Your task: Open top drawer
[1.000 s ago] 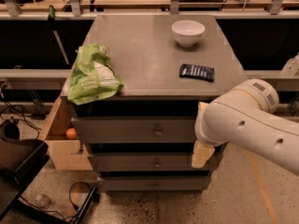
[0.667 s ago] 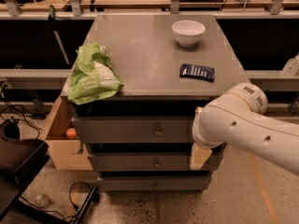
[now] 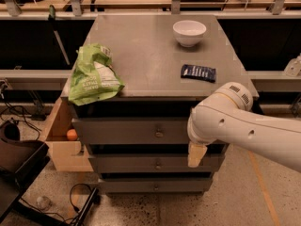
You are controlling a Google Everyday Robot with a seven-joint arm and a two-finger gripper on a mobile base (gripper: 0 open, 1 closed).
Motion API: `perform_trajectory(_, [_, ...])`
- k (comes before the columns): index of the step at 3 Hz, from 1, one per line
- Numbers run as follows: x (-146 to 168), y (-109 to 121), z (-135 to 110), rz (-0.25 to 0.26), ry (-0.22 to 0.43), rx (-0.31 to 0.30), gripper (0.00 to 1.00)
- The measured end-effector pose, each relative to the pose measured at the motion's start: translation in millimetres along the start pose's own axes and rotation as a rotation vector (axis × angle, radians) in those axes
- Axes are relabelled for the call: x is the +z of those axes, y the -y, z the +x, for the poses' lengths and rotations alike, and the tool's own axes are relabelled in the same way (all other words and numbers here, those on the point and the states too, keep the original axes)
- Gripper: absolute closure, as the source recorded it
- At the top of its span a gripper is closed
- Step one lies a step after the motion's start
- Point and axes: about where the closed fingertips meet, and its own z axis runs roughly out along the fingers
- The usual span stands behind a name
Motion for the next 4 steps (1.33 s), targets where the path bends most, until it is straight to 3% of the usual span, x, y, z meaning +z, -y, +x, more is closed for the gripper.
perform_trajectory(2, [20.3, 5.3, -12.5, -0.035, -0.005, -0.038, 0.40])
perform_trajectory(3, [19.1, 5.4, -12.1, -0.033, -0.006, -0.038, 0.72])
perform_trajectory(4, [16.4, 6.5, -12.3, -0.033, -0.006, -0.039, 0.95])
